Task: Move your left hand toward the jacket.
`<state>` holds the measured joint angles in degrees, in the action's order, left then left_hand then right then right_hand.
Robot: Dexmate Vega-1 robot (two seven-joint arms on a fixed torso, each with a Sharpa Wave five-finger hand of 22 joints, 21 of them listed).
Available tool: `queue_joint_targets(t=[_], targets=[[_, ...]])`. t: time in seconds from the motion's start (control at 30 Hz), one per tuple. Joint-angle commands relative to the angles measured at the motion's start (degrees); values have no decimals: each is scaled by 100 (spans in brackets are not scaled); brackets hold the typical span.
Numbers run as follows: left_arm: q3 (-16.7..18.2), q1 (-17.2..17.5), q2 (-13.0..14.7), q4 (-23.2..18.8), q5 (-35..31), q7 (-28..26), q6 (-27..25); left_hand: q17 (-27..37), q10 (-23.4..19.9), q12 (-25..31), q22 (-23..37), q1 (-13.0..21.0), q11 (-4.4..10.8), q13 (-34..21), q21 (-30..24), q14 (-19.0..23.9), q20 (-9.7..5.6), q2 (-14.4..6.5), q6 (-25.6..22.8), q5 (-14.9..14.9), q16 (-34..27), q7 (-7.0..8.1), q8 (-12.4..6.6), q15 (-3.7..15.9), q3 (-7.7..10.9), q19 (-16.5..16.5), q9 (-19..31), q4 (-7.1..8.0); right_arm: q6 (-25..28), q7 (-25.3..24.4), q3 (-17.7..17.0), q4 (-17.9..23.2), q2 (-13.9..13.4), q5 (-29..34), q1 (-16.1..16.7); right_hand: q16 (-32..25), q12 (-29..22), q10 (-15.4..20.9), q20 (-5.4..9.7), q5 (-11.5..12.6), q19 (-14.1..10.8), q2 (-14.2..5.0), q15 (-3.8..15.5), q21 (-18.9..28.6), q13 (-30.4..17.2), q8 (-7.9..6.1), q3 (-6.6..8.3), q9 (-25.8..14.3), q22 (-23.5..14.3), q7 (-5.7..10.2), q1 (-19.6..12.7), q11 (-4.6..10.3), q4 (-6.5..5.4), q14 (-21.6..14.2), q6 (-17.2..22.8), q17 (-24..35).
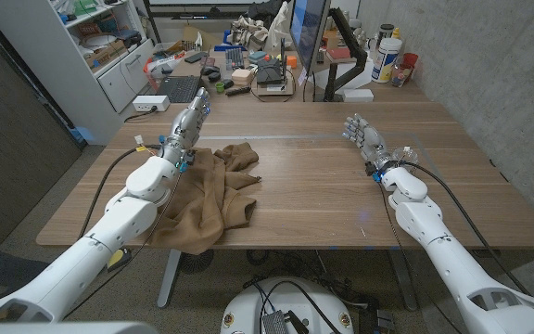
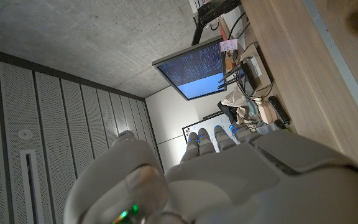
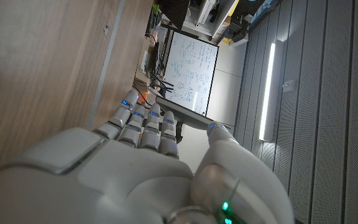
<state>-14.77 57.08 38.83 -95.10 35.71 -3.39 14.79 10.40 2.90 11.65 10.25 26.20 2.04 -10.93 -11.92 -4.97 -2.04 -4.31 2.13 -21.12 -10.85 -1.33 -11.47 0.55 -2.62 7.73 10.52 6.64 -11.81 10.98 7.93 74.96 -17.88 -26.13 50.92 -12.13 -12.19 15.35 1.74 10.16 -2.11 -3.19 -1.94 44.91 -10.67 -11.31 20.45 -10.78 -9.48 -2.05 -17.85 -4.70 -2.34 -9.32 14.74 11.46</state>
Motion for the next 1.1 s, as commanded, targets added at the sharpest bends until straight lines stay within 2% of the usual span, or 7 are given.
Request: queue_joint_targets(t=[0.03,0.67,1.1], targets=[[177,262,175,-351,-167,-168,70,13,-17,38,26,76,-17,-15,13,33,-79,4,-38,-14,-19,-3,-29,-24,13,33,18,-31,-41,36,0,-46,17,16,-57,-7,-48,42,18,31,-55,-50,14,-29,-13,-23,6,-10,-13,7,-7,29,21,-64,73,-2],[523,779,473,-839,-394,-377,47,13,-59,49,26,104,-20,-14,9,89,-29,-8,-81,-14,-32,-4,-35,-38,3,20,19,-46,-31,109,-15,-130,29,5,-120,-9,-52,61,-3,29,-77,-59,20,-88,-12,-19,1,-11,-15,21,4,25,33,-94,89,-7],[865,1222,558,-1047,-506,-471,229,13,-95,56,27,129,-1,-14,-4,134,-13,-19,-148,-15,-40,-15,-52,-29,-5,-17,20,-58,-51,181,-40,-226,66,-22,-146,-3,-50,63,-6,28,-96,-66,23,-126,-12,-16,0,-11,-17,16,10,32,41,-94,95,-11]])
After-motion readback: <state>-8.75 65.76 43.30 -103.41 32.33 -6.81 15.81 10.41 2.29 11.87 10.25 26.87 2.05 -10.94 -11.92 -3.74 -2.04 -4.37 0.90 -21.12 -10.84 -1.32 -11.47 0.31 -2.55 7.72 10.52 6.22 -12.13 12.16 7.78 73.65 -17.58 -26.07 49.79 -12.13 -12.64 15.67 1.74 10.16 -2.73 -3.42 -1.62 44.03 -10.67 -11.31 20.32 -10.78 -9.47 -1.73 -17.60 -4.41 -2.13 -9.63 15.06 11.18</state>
